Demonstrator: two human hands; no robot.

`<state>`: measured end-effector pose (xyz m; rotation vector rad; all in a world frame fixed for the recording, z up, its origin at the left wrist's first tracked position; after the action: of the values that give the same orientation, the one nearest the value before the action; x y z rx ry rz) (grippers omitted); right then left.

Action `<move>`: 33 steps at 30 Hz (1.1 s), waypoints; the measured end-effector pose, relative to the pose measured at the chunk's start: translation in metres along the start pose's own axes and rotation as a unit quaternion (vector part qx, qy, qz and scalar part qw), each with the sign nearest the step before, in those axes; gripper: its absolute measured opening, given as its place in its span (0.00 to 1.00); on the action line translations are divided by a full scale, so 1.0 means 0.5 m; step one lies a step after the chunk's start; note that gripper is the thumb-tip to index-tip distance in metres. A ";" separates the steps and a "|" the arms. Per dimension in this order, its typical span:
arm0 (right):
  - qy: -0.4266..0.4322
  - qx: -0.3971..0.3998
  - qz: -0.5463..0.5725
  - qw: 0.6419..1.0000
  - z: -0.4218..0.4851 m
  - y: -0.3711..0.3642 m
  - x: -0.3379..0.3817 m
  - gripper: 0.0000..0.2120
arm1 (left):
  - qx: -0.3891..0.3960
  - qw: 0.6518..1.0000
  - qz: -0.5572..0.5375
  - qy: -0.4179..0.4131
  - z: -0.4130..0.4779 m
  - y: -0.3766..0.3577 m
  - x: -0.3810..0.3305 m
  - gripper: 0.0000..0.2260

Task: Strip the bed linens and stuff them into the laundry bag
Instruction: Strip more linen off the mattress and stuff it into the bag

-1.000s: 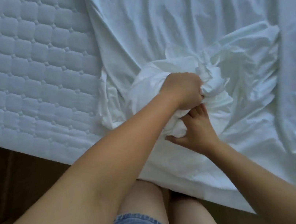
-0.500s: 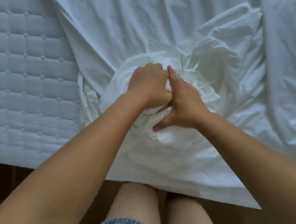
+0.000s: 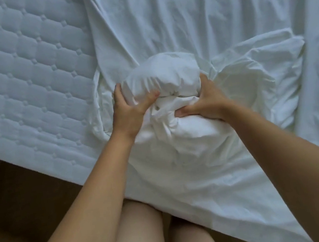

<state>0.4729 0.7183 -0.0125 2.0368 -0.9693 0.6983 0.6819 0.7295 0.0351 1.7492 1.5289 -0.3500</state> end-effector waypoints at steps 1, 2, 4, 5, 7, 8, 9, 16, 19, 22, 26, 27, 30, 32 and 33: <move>-0.001 -0.004 -0.023 1.000 0.007 0.007 0.000 0.66 | 0.018 0.999 -0.032 -0.002 0.000 0.009 0.014 0.49; -0.004 -0.008 -0.064 0.998 0.012 0.012 -0.001 0.64 | 0.036 0.997 -0.071 0.010 -0.003 0.017 0.039 0.44; -0.029 0.007 -0.156 0.987 0.015 0.014 0.004 0.64 | 0.043 0.989 -0.126 0.072 -0.031 0.007 0.098 0.44; -0.046 0.026 -0.179 0.982 0.015 0.014 0.008 0.65 | 0.034 0.982 -0.150 0.113 -0.050 -0.010 0.116 0.49; -0.075 0.062 -0.197 0.975 0.023 0.016 0.009 0.65 | -0.014 0.965 -0.199 0.170 -0.069 -0.051 0.124 0.56; -0.081 0.075 -0.203 0.973 0.030 0.020 0.009 0.66 | -0.046 0.961 -0.211 0.174 -0.066 -0.066 0.121 0.55; -0.079 0.086 -0.203 0.972 0.039 0.024 0.011 0.66 | -0.073 0.957 -0.218 0.176 -0.058 -0.074 0.115 0.53; -0.046 0.016 -0.104 0.993 0.037 0.010 0.037 0.53 | -0.093 0.950 -0.223 0.198 0.015 -0.058 0.116 0.48; -0.052 0.013 -0.024 0.998 0.007 -0.024 0.038 0.51 | -0.054 0.957 -0.212 0.188 0.033 -0.024 0.131 0.35; -0.080 0.010 0.049 0.996 -0.004 -0.061 0.031 0.60 | 0.011 0.971 -0.188 0.148 0.057 0.007 0.122 0.20; -0.099 -0.022 0.070 0.992 -0.008 -0.089 0.038 0.64 | 0.042 0.972 -0.191 0.127 0.072 0.021 0.127 0.15; -0.098 -0.031 0.078 0.992 -0.012 -0.093 0.042 0.63 | 0.050 0.971 -0.193 0.131 0.072 0.024 0.132 0.15; -0.097 -0.056 0.097 0.989 -0.042 -0.105 0.055 0.54 | 0.094 0.973 -0.174 0.121 0.069 0.042 0.137 0.22; -0.106 -0.086 0.127 0.982 -0.082 -0.128 0.064 0.51 | 0.121 0.976 -0.152 0.101 0.063 0.064 0.128 0.20; -0.110 -0.107 0.151 0.977 -0.107 -0.145 0.066 0.51 | 0.135 0.976 -0.141 0.094 0.058 0.075 0.123 0.24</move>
<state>0.5427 0.7792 0.0126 1.8216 -1.4403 0.5025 0.7398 0.7544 -0.0107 1.8132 1.9498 -0.5704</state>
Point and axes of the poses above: each hand's wrist, its own z-axis towards the middle knuckle, its own y-axis out of the back of the hand, x = y × z, the point moved 2 cm from there along z, towards the middle knuckle, and after that the axes turned 7 degrees about y, right-handed, at the moved point
